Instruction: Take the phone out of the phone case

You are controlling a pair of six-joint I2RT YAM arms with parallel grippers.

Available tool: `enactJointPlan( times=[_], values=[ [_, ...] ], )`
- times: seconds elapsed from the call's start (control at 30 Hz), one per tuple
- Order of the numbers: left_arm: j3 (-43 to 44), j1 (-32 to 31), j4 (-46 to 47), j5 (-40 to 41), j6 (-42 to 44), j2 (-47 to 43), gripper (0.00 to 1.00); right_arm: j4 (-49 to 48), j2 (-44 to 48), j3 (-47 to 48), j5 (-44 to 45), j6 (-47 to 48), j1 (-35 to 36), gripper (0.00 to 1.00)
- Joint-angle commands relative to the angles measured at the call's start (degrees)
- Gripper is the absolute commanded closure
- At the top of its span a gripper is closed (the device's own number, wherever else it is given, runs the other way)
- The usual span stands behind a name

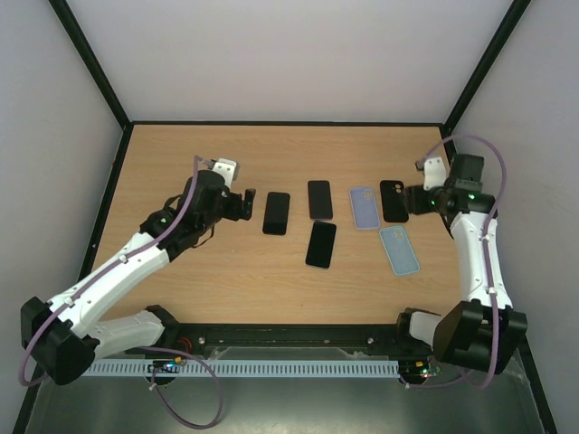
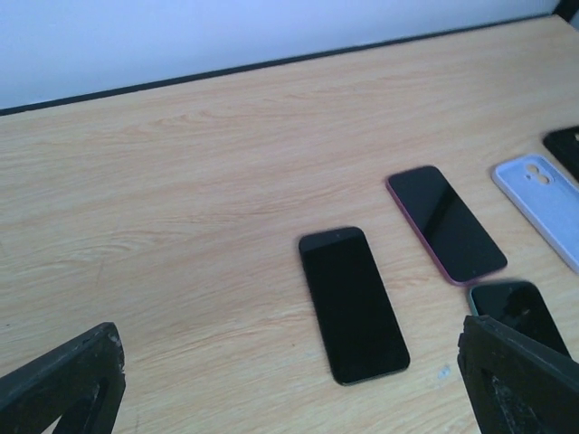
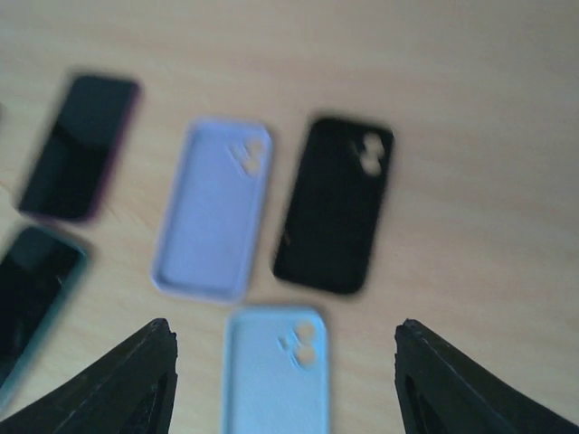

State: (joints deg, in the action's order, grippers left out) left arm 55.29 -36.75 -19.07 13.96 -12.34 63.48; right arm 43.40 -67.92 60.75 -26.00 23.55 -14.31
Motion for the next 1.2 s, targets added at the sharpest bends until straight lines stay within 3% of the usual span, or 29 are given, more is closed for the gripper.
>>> enactJointPlan(
  times=[0.0,0.13,0.23,0.27,0.4,0.6,0.73,1.03,1.17],
  values=[
    [0.87,2.96,0.37,1.16,-3.30,-0.80,0.00,-14.67,1.39,3.58,-4.47,-19.13,6.66,0.35],
    [2.79,6.14,-0.69,4.50,-6.76,-1.72,0.00,-28.57,3.74,3.82,-4.04,-33.10,10.02,0.21],
    [1.96,6.43,0.57,10.29,-7.38,-4.86,0.00,-34.01,7.31,1.44,1.74,-33.11,10.09,0.08],
    [1.16,6.43,1.51,12.23,-6.89,-6.06,0.00,-36.48,9.36,-0.91,3.38,-32.17,10.09,0.02],
    [-1.44,6.43,4.26,15.28,-7.60,-8.15,0.00,-51.65,19.85,-19.66,15.09,-38.81,10.09,0.02],
    [1.72,6.43,-0.22,17.23,-8.04,-3.28,0.00,-47.76,20.32,-18.20,24.21,-40.70,9.74,0.02],
    [2.23,6.63,-0.56,19.59,-8.09,-4.01,0.00,-41.05,19.67,-10.83,20.71,-44.21,9.72,0.03],
    [-1.29,6.91,3.67,21.83,-6.39,-8.27,0.00,-24.51,16.47,10.28,6.57,-38.32,9.70,0.03],
    [1.24,7.72,1.03,18.75,-6.65,-5.52,0.00,-28.96,18.32,1.37,7.65,-39.95,9.74,0.02]
  ],
)
